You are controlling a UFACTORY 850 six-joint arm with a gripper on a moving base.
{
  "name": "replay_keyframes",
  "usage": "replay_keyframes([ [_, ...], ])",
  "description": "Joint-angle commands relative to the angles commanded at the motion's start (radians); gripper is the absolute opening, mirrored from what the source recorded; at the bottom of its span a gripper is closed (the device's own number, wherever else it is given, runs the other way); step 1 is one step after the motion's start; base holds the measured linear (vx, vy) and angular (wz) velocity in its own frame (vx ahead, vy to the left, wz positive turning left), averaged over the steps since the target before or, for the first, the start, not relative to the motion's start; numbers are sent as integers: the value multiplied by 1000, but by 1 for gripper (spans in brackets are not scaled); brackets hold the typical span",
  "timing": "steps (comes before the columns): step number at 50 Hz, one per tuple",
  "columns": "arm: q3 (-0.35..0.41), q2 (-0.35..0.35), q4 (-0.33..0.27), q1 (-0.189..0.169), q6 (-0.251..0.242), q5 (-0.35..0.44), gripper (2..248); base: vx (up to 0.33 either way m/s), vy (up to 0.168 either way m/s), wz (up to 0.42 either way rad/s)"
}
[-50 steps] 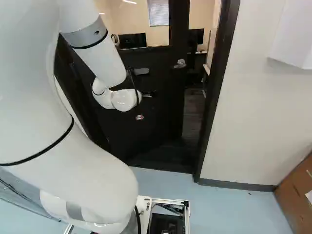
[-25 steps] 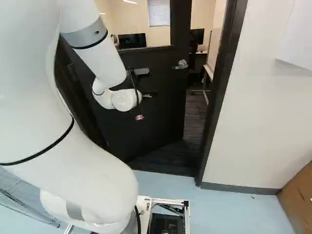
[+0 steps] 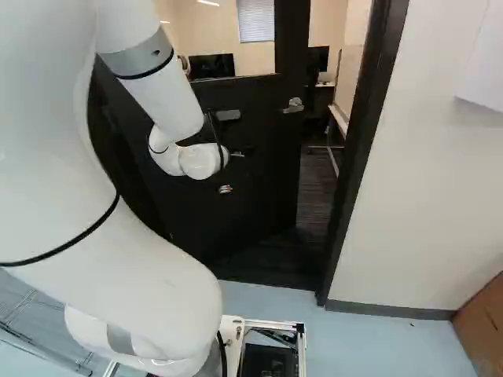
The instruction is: Open the door and move inside
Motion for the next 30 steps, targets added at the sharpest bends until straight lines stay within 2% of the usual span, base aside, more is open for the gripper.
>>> replay_keyframes([
  [30, 0, 0, 0, 0, 0, 0, 247, 82, 1, -4],
])
